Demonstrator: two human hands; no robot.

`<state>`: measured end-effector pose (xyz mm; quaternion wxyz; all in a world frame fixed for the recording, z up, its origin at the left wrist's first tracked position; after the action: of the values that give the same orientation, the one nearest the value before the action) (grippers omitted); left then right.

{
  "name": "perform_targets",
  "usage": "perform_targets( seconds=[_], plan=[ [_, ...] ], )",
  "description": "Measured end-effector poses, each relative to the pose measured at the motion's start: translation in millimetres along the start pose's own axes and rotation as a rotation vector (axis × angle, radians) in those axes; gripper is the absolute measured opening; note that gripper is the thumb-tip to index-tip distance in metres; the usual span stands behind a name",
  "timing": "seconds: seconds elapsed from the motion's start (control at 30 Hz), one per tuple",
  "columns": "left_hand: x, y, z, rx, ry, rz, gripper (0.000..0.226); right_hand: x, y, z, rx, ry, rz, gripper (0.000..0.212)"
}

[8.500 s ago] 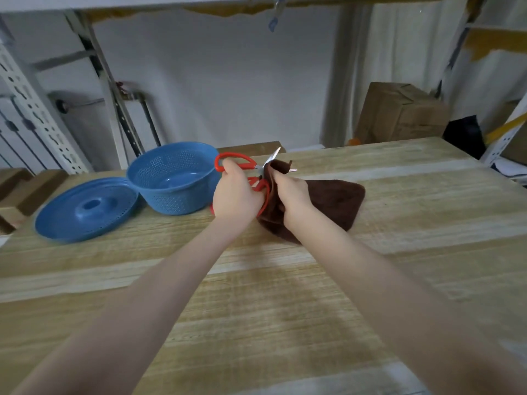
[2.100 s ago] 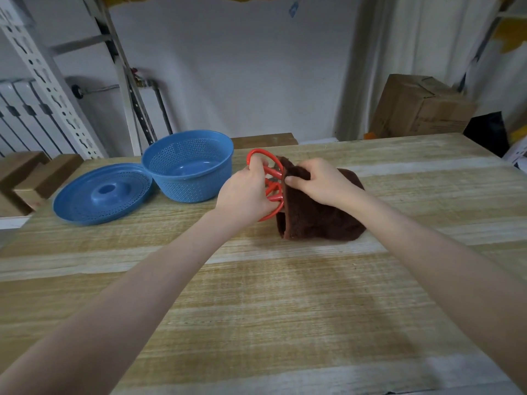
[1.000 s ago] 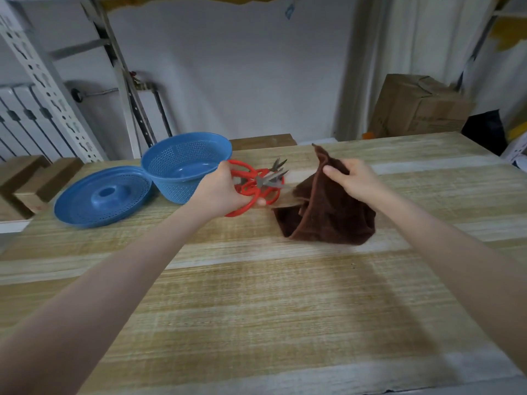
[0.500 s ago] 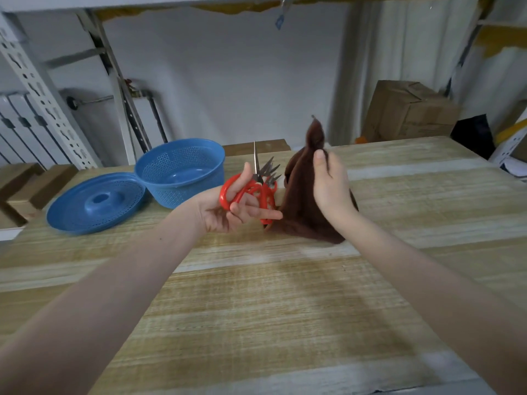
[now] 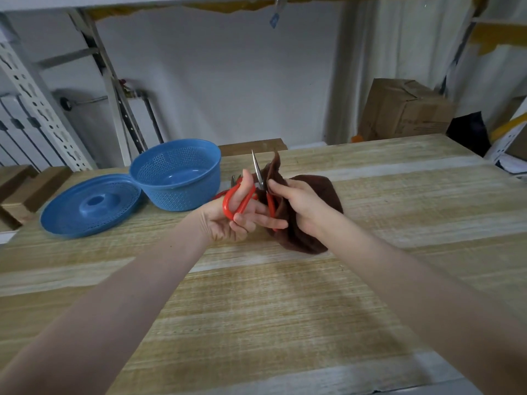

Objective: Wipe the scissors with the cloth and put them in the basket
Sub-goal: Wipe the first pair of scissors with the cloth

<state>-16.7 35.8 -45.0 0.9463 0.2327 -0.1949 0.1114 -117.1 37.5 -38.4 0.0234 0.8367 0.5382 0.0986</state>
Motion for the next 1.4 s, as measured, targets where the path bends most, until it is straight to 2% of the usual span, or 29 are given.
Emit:
perform_targets(
  seconds=[0.13, 0.23, 0.43, 0.53, 0.6, 0.7, 0.8, 0.87, 1.03, 1.17, 1.27, 1.4],
  plan=[
    [-6.8, -0.2, -4.7, 0.050, -0.018, -0.005, 0.111, 0.2, 3.0, 2.8, -0.010, 0.068, -0.089, 0.016],
    [-12.1, -2.9, -5.0, 0.124, -0.040, 0.051, 0.110, -2.4, 0.3, 3.4, -0.025, 0.107, -0.038, 0.016],
    [-6.2, -36.7, -0.7, 0.422, -0.015, 0.309, 0.067, -16.5, -39.6, 3.3, -0.101, 0.180, 0.304, 0.016],
    [5.9, -55.5, 4.1, 0.296, 0.028, 0.498, 0.029, -23.3, -66.0, 5.2, -0.098, 0.202, 0.457, 0.017],
    [3.3, -40.7, 7.9, 0.106, 0.033, 0.541, 0.024, -19.5, -62.4, 1.8, -0.062, 0.194, 0.488, 0.021],
    [-12.8, -9.4, 20.9, -0.006, 0.167, 0.590, 0.010, -15.0, -45.2, -2.0, -0.045, 0.164, 0.490, 0.014],
    [-9.7, -25.7, 31.7, 0.130, 0.421, 0.929, 0.019, -13.4, -35.8, 1.4, -0.081, 0.153, 0.489, 0.013],
    [-6.3, -31.1, 31.8, 0.179, 0.518, 1.034, 0.020, -12.8, -34.5, 4.6, -0.095, 0.156, 0.483, 0.013],
    [-6.1, -23.9, 28.6, 0.322, 0.597, 1.000, 0.013, -9.4, -33.1, 8.2, -0.222, 0.159, 0.502, 0.016],
    [-8.5, -25.8, 28.6, 0.358, 0.576, 0.972, 0.011, -6.7, -34.4, 6.9, -0.271, 0.147, 0.574, 0.009],
    [-7.3, -26.4, 29.9, 0.370, 0.561, 0.969, 0.011, -6.5, -37.0, 4.3, -0.295, 0.141, 0.616, 0.015],
    [-4.7, -28.9, 29.6, 0.373, 0.559, 0.984, 0.010, -6.8, -39.0, 2.4, -0.336, 0.144, 0.664, 0.006]
  ],
)
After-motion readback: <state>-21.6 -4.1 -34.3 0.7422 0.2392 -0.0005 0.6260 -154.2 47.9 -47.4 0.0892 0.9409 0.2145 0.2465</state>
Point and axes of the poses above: each hand's wrist, its own x-axis away from the middle knuckle, its own y-axis out of the palm, z = x × y, the point moved 9 cm from there along -x, towards the middle knuckle, and after that the axes turned 4 degrees about z, right-handed, at the moved point
